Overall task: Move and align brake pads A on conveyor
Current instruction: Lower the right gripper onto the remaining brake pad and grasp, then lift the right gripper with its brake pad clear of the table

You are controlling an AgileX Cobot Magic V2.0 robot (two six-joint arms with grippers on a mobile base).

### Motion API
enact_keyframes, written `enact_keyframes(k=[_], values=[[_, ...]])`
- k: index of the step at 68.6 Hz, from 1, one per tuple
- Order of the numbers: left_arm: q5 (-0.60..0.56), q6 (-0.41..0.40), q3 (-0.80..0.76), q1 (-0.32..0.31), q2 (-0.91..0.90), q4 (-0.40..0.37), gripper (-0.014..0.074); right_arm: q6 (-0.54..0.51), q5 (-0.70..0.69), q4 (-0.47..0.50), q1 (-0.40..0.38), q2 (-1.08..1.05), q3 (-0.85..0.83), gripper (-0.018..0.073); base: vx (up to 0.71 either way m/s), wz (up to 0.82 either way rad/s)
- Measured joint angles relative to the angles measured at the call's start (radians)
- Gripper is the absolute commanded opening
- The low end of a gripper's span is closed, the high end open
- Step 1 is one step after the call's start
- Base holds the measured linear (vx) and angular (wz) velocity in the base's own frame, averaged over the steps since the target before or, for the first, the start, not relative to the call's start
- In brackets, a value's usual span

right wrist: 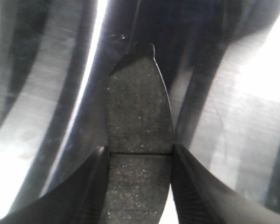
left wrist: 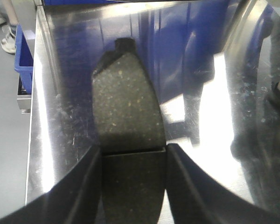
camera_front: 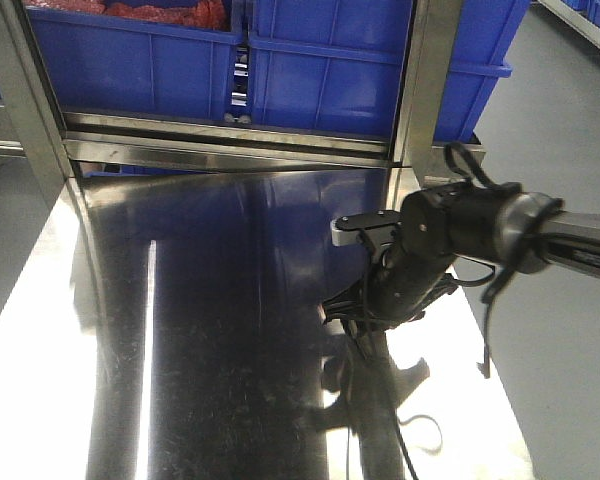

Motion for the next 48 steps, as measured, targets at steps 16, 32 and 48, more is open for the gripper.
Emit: enact_keyframes(k=[16,32,48], values=[[0.0,0.0,0.0,0.0,0.0,0.0,0.0093,-0.003,-0.129,0.004,0.0,-0.218,0.204,0.0029,0.0,0.0],[0.0,0.0,0.0,0.0,0.0,0.0,0.0093,-0.006,-0.232,0.004,0.0,-0.475,0.395,0.0029,0.0,0.0],[0.0,0.0,0.0,0.0,0.0,0.0,0.0093,-0.008,-0.317,0.004,0.0,-0.75,0.588,0.0029,0.0,0.0]])
